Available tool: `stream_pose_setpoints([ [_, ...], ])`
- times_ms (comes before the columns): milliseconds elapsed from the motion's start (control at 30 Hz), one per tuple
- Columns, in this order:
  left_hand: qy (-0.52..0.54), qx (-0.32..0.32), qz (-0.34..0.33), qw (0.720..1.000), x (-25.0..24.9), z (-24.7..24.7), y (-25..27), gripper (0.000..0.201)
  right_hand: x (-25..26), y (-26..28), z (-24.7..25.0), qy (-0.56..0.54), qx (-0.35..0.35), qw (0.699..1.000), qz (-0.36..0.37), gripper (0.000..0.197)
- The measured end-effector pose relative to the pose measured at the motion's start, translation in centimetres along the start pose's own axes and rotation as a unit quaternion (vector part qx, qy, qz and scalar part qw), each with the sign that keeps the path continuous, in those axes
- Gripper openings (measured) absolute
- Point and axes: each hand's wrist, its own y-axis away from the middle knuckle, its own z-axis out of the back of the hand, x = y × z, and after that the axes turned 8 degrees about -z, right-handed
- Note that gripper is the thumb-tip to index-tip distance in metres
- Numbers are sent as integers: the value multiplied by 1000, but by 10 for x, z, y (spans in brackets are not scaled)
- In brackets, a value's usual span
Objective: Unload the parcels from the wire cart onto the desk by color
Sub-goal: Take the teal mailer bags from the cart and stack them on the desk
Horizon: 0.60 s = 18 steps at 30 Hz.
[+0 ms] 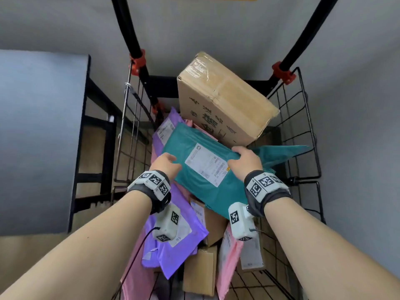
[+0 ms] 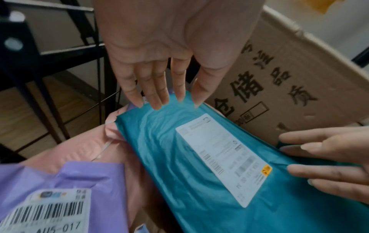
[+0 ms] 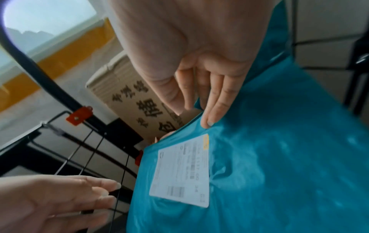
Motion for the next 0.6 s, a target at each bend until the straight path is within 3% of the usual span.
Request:
stream_pose_setpoints([
  [133,1,-7,30,1000,20,-13,-7,42,-7,-13,-20,57,19,998,-22,51],
  [200,-29,-13,12,999,22,-18,-7,48,-15,-13,-26,57,8,998,-7,46],
  [333,-91,-49,-105,989,4,-21,-1,77,-21,-7,-26,3,28,999,43,25],
  [433,-148,-52,-183,970,-19,-21,2,90,-17,0,-21,-25,39,995,83,25],
  [500,-253,-16,-223,941,-33,-22,5,80,-10,6,-18,-25,54,993,107,25],
  [600,-364,56,-232,900,-49,-22,15,42,-1,17,-11,-31,70,988,135,22],
])
